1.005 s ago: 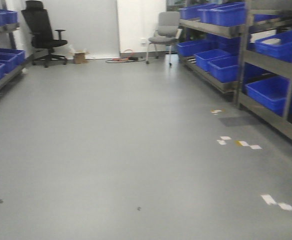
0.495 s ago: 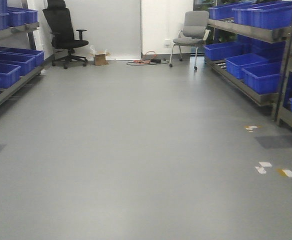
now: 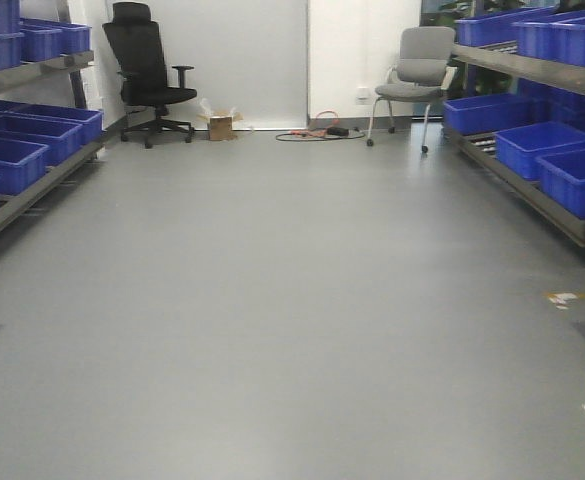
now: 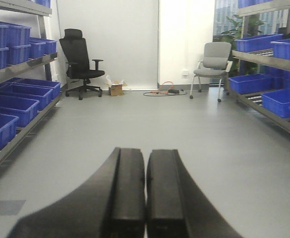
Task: Place yellow foam block on left shelf second layer
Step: 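Drive the base down the aisle toward the shelves of blue bins, then turn to the shelf and bring the held cube over a blue bin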
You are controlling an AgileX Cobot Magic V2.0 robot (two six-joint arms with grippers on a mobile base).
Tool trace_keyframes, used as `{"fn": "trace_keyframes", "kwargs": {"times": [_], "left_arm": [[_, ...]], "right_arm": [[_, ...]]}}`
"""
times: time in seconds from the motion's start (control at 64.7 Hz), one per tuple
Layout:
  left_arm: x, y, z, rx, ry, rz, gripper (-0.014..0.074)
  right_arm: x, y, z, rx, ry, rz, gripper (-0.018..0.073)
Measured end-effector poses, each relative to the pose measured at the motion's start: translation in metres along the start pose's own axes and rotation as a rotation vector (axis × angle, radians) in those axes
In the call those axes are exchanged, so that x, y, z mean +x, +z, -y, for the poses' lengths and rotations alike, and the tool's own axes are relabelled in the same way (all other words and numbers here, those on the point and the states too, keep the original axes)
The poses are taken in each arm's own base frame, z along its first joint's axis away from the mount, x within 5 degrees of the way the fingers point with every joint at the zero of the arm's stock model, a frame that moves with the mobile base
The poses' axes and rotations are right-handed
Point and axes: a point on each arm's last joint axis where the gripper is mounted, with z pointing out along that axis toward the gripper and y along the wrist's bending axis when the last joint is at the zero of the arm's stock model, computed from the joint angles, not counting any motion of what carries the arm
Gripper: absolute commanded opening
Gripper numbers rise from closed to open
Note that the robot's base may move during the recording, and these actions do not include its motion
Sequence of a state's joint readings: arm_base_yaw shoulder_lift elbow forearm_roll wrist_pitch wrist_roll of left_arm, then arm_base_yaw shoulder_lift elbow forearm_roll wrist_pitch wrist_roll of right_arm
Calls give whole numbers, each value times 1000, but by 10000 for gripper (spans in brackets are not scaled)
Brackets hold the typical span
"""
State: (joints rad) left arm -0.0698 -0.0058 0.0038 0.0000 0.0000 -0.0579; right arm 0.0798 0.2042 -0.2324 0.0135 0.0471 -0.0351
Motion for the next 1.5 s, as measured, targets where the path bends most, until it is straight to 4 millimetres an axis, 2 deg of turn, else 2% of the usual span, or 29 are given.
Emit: {"fn": "trace_keyframes", "kwargs": {"times": [1.499], "left_arm": [[0, 0, 0, 0, 0, 0, 124]], "right_arm": [[0, 0, 0, 0, 0, 0, 468]]}}
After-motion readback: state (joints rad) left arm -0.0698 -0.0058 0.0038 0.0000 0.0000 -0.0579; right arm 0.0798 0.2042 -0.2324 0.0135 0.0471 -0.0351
